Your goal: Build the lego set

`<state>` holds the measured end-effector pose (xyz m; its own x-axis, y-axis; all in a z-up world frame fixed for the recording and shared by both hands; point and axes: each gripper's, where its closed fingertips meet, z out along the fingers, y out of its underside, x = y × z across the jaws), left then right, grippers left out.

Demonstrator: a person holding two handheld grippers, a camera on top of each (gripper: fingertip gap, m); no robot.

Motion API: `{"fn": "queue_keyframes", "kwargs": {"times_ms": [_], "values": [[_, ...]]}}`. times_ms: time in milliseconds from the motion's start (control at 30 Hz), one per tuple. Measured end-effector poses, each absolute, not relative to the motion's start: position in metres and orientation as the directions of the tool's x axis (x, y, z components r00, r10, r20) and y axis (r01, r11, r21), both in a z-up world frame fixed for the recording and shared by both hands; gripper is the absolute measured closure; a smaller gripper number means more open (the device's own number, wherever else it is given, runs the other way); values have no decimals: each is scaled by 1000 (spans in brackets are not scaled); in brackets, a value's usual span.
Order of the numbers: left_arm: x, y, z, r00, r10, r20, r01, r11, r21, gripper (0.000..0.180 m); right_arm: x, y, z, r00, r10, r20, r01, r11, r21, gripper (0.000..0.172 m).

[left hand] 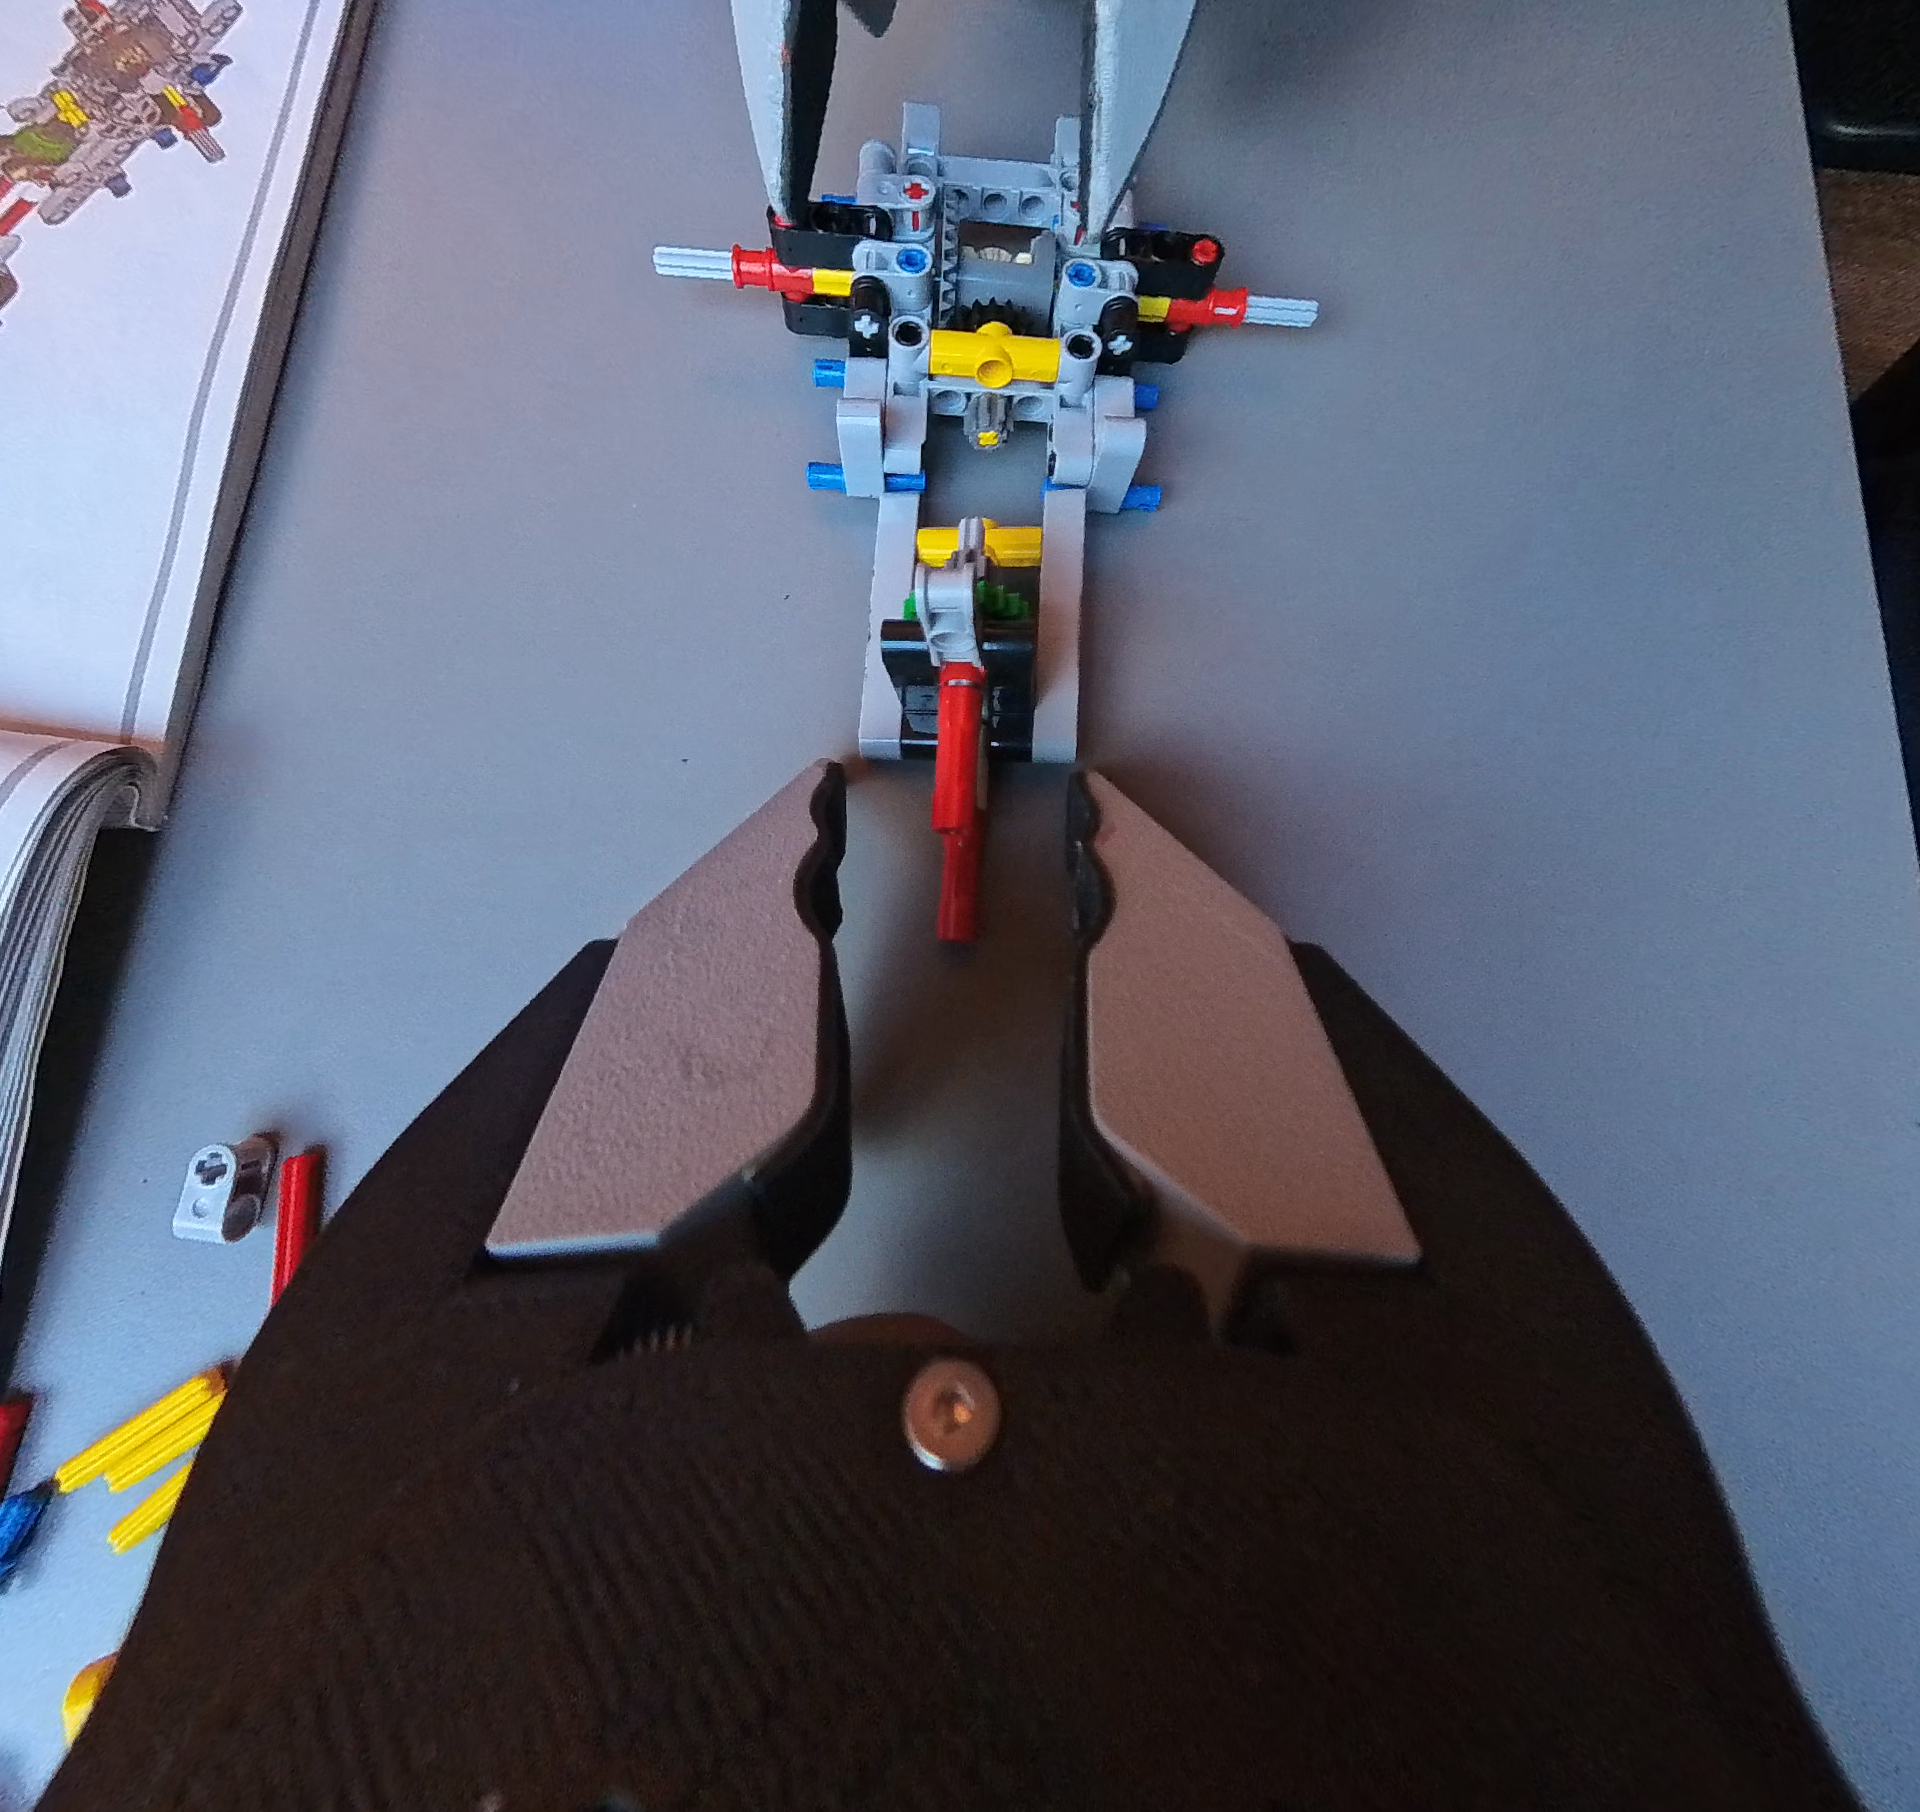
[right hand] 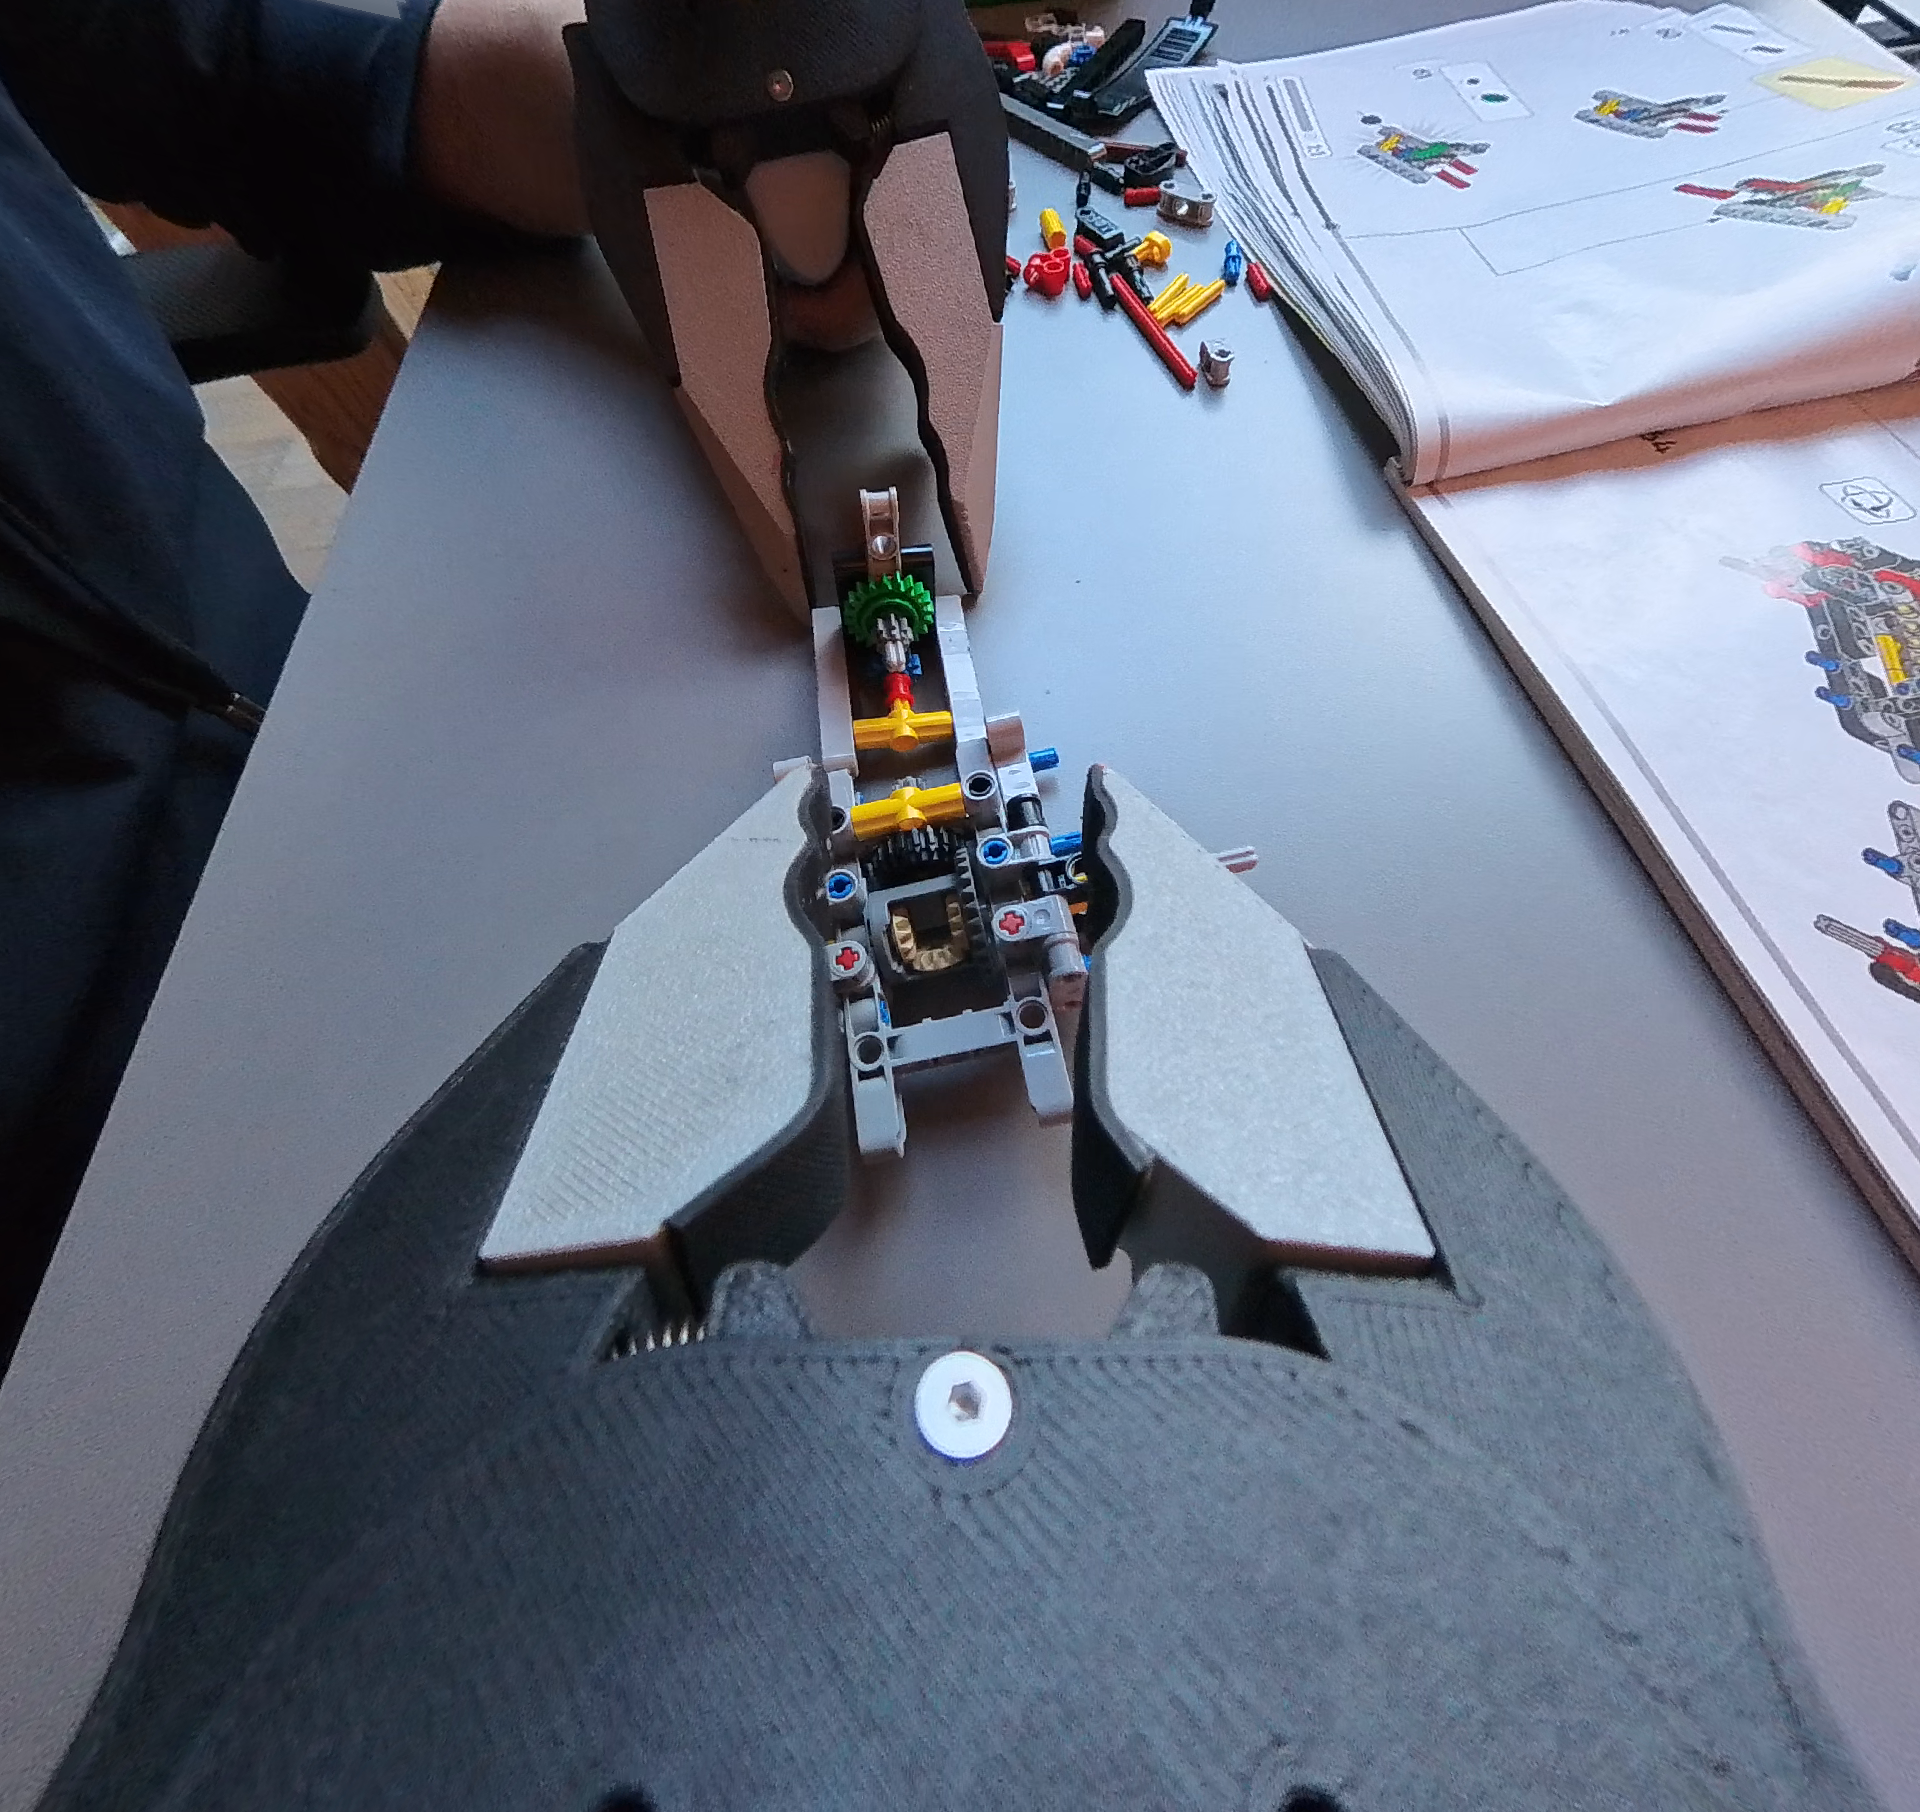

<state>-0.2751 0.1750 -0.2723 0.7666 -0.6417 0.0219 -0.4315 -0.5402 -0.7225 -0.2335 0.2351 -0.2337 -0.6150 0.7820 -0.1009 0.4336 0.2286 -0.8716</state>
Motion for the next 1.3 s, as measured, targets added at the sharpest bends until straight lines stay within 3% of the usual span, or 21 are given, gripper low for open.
{"fn": "queue_keyframes", "kwargs": {"times_ms": [1200,1300], "values": [[-271,176,-272,766,-642,29,-427,-542,-724,138,-227,233,-240,-630,774,-64,453,299,-840,128],[-271,176,-272,766,-642,43,-418,-547,-725,138,-224,234,-241,-627,776,-66,468,307,-829,117]]}}
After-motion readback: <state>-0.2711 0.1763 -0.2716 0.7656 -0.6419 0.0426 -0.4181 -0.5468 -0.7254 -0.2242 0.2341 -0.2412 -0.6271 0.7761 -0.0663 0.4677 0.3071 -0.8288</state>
